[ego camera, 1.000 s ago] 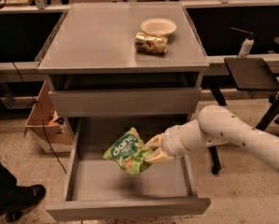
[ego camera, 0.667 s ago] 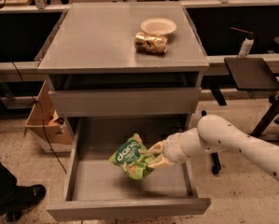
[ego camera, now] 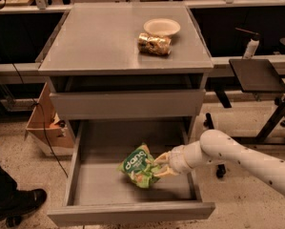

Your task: Place green rice chip bag into middle drawer

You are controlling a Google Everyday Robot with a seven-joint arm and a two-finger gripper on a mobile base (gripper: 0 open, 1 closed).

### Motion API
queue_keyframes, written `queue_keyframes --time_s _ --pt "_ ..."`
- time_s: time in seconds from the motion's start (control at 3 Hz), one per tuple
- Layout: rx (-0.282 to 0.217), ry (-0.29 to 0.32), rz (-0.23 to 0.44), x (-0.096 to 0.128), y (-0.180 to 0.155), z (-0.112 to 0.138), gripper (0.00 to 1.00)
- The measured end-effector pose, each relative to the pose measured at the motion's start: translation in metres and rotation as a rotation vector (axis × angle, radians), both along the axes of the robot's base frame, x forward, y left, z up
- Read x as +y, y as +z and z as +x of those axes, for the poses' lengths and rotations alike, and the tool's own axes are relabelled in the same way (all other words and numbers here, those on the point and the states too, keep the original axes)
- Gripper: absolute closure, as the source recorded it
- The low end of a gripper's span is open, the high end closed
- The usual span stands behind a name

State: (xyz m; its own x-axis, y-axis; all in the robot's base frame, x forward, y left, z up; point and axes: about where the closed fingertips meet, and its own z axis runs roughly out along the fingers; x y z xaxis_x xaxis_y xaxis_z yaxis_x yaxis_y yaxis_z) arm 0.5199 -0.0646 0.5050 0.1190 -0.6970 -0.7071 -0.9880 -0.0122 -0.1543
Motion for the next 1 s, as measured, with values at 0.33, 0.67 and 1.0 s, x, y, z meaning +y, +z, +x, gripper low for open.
queue_keyframes --time_s 0.33,0.67,1.0 --pt "0.002 -0.013 -0.003 -0.001 -0.018 0.009 0.84" --pt "0.002 -0.018 -0.001 0.001 -0.025 0.016 0.61" --pt "0.002 -0.016 0.005 0.005 -0.026 0.021 0.37"
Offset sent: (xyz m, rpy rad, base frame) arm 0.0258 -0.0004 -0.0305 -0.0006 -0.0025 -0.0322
